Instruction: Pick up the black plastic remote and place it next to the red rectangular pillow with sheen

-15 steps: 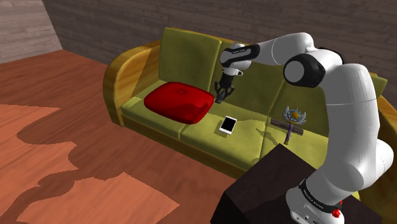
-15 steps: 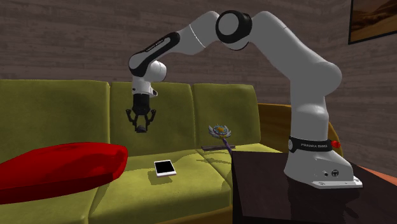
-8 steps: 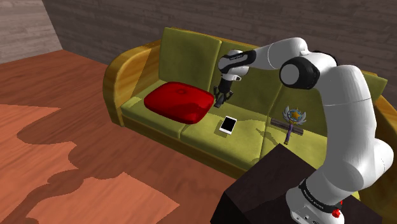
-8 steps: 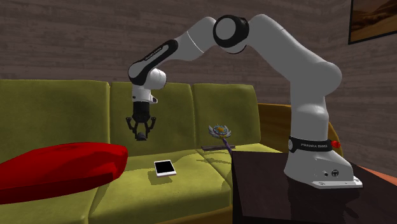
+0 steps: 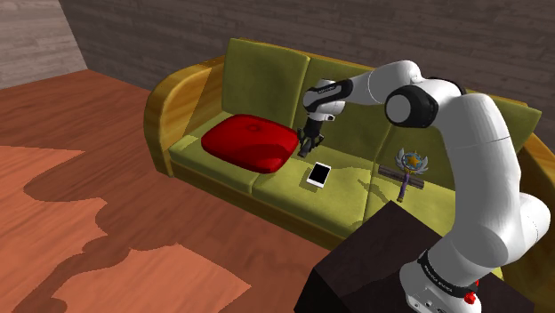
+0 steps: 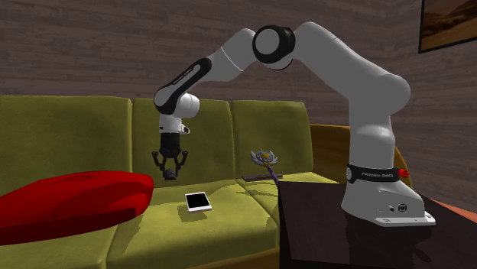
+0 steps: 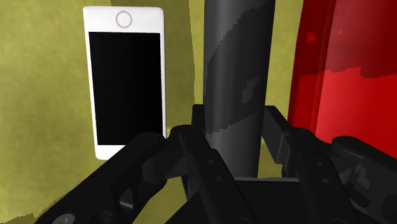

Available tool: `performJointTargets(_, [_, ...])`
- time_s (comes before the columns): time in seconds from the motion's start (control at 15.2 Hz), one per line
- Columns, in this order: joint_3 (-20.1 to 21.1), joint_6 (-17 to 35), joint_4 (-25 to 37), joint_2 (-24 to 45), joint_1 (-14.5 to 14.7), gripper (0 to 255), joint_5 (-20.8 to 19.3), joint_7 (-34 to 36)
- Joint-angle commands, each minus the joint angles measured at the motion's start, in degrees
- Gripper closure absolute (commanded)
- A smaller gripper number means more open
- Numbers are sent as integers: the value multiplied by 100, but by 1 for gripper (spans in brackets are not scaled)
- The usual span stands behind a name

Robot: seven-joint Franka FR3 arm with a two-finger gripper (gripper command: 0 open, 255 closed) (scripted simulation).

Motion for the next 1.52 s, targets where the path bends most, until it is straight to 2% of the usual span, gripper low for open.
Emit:
performJointTargets(0.0, [10, 87, 5, 89, -1, 255, 13, -17])
performJointTargets(1.19, [105, 746, 383, 1134, -52, 255, 113, -172])
performJointTargets(1.45, [108, 762, 403, 1171, -54, 255, 116, -175])
